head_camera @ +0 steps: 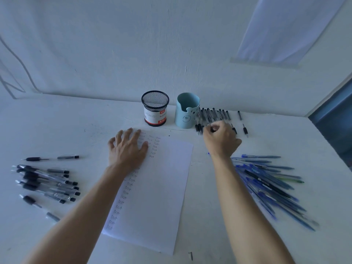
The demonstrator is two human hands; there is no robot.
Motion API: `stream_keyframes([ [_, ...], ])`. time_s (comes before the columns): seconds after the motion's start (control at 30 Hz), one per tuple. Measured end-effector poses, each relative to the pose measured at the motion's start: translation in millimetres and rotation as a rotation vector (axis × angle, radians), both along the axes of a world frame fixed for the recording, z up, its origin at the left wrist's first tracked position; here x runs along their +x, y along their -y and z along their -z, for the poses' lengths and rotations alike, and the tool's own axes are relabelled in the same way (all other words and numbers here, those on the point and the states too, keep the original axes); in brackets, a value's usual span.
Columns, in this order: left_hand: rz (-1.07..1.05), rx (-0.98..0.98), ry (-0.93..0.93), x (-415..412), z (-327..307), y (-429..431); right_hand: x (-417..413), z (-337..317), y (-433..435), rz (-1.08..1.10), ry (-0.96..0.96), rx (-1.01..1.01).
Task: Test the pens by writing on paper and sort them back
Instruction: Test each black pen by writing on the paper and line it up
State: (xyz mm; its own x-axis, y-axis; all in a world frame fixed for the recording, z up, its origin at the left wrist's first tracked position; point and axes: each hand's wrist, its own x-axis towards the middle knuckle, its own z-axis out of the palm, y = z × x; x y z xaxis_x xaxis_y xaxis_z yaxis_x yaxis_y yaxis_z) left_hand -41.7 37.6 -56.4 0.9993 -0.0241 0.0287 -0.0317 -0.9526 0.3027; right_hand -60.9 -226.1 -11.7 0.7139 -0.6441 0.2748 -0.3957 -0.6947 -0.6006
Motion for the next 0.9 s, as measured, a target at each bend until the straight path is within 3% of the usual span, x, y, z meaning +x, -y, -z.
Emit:
stream_keyframes([
  [0.17,-0.028,-0.260,0.095,-5.1,-9.5,-5.3,-31.2,13.6,-59.0,-0.312,0.110,0.007],
  [0.27,-0.057,-0.440,0.156,-12.4,-19.8,-17.7,-47.4,31.1,-83.7,-0.568,0.020,0.017],
  [0.43,-0.149,-0.074,0.187,-27.0,-18.9,-56.4,-62.1,49.8,-92.0,-0.741,-0.318,-0.187],
  [0.7,-0.451,0.147,-0.004,-42.2,-28.5,-99.1,-65.8,47.0,-92.1,-0.718,-0.348,-0.189],
  [0.9,-0.470,0.219,0.048,-43.2,-29.0,-114.5,-66.7,46.7,-91.7,-0.725,-0.359,-0.189],
])
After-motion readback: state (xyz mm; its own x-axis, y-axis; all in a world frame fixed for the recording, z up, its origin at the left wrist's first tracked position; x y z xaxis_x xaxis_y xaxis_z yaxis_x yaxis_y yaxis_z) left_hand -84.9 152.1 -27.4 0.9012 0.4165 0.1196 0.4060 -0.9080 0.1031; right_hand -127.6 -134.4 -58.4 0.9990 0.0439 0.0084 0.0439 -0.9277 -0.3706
